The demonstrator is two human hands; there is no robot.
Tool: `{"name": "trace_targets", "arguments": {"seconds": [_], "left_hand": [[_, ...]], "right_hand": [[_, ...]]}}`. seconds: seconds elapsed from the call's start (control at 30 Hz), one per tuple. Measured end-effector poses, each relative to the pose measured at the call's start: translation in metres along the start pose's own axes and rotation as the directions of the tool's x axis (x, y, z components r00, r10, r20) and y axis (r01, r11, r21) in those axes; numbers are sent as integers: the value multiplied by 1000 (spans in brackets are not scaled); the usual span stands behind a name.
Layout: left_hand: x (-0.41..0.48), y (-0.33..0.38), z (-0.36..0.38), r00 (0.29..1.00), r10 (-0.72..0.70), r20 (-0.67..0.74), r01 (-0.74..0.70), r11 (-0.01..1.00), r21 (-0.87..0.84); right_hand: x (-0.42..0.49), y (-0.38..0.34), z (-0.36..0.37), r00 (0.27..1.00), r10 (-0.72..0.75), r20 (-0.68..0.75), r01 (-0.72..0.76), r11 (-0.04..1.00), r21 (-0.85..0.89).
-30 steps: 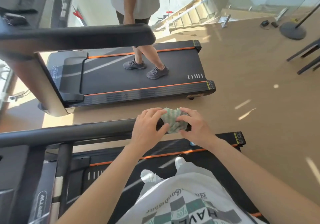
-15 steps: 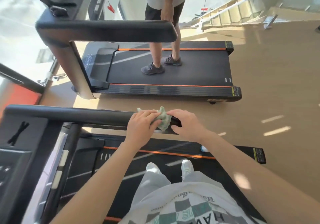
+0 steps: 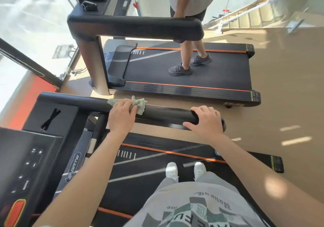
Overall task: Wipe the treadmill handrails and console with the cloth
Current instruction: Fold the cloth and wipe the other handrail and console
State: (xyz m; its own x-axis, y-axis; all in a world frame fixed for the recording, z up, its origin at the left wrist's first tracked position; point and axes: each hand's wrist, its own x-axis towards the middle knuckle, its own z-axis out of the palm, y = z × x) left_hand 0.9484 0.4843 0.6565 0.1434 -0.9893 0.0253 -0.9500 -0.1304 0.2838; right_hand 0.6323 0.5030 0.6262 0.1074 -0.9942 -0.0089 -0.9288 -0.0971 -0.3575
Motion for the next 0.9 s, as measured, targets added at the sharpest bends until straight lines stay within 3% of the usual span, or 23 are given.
{"name": "trace_targets", "arguments": {"seconds": [0.17,0.3,0.47,0.73,0.9], "left_hand": [[13,24,16,983,145,115,-142,989,-39],[17,72,28,911,336,239,-334,941,-49],[30,125,40,742,470,477,-431,880,-197],[49,201,71,462,574,676,-468,805,-363],[53,248,84,301,574,762,-434,794,-426]], "right_hand": [[-20,12,3,993,57,-107,-54,998,31],[-42,20,-1,974,172,-146,-146,974,175],[-62,35,-6,890,444,-105,-353,816,458],[-62,54,-5,710,677,196,-588,416,694],[-62,48,-7,691,690,216,-584,357,729]]}}
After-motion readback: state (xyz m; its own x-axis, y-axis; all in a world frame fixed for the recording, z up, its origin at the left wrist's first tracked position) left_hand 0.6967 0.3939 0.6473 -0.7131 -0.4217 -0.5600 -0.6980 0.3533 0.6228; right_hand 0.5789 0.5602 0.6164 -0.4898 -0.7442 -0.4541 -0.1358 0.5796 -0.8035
